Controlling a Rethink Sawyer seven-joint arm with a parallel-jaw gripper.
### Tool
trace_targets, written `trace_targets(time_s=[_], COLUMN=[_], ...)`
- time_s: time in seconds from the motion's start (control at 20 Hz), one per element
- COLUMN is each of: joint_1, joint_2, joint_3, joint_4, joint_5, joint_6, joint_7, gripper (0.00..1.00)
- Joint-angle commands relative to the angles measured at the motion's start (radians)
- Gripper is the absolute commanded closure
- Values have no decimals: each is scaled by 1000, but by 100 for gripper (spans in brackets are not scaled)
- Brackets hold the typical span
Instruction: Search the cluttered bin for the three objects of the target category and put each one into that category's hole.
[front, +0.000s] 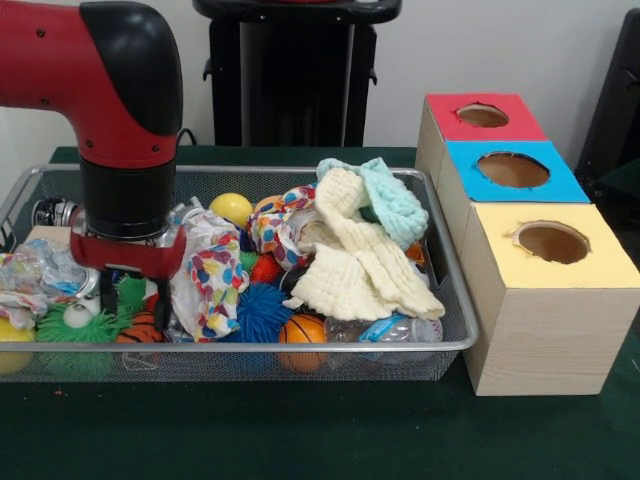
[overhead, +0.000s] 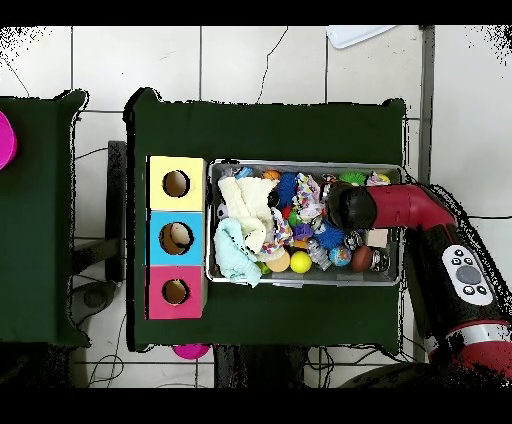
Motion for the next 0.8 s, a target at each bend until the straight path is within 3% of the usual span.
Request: trace_targets(time_s=[0.05, 0.8], joint_1=[28, -20], joint_2=[84, 115], joint_3=[6, 71], joint_4=[129, 195], joint_5=[-12, 55], joint_6=[111, -21], joint_7=[-226, -121], gripper=[0, 0])
